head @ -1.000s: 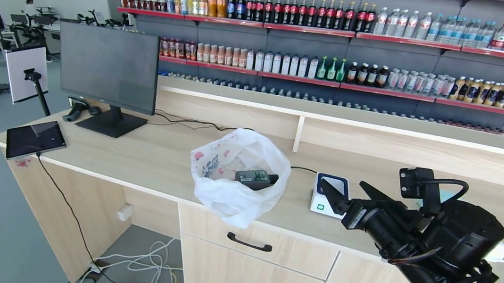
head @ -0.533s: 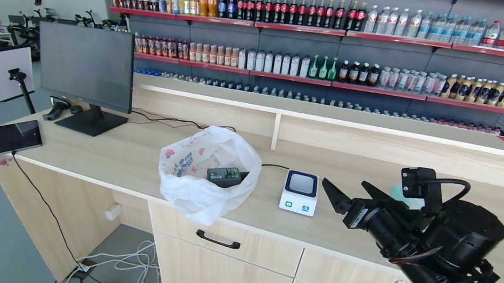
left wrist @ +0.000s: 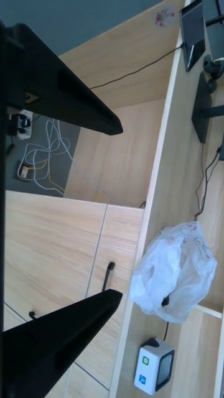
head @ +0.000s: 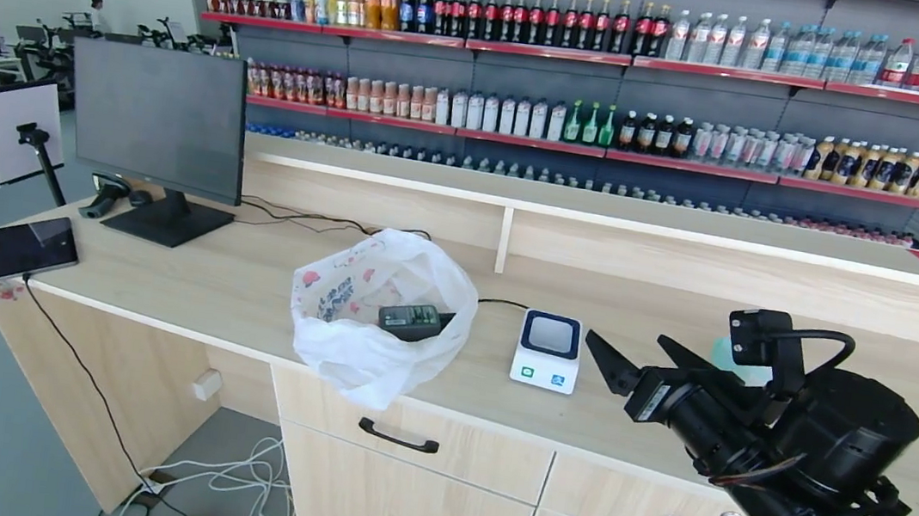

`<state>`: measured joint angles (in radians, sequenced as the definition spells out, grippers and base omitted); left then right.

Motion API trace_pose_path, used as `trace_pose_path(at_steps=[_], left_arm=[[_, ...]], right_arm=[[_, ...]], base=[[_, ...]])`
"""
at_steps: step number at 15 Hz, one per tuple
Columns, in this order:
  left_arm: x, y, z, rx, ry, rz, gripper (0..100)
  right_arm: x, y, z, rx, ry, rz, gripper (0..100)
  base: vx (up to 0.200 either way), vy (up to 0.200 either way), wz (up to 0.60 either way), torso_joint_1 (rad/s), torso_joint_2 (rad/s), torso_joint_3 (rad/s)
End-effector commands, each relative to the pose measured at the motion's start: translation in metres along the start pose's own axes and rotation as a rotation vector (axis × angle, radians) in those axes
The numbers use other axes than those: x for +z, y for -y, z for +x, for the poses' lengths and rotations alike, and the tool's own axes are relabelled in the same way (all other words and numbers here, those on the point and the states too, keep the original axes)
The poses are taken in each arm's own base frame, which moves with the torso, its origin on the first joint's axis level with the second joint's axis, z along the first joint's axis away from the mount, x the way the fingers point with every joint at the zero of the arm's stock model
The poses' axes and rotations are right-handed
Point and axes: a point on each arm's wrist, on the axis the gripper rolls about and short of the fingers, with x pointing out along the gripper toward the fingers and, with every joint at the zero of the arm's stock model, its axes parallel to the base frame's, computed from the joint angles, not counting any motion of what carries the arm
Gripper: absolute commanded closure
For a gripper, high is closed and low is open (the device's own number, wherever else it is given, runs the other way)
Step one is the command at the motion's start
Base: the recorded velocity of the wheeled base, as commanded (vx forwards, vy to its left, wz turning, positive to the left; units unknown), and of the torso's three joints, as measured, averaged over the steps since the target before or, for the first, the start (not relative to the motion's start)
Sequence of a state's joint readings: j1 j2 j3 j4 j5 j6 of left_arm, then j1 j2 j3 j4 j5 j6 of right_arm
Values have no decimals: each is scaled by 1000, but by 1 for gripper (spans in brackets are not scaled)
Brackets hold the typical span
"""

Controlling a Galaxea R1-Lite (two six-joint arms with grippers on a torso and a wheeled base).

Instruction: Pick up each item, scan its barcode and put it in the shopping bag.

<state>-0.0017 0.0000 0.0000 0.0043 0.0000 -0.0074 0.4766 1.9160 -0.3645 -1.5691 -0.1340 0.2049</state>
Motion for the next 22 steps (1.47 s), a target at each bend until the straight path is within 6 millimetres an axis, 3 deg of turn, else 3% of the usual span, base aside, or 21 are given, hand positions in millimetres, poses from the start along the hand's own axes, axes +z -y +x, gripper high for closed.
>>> trace_pose_path(at_steps=[1,5,13,18,22], left_arm=[[0,0,0,0,0,-2,0],[0,0,0,0,0,0,0],[0,0,0,0,0,-2,0],[0,0,0,0,0,-2,0],[0,0,0,0,0,-2,0]], right_arm=[[-2,0,-1,1,-7,9,0],[-1,0,-1,2,-4,9,0],[-1,-3,-2,11,-5,10,0],[0,-3,-2,12,-2,10,0],[0,-4,-2,15,-2,10,0]], base=[[0,0,-600,2,2,2],[0,0,-600,0,-4,2],[0,0,0,0,0,0],[-200,0,0,10,-1,0],[0,-50,0,-3,1,1]])
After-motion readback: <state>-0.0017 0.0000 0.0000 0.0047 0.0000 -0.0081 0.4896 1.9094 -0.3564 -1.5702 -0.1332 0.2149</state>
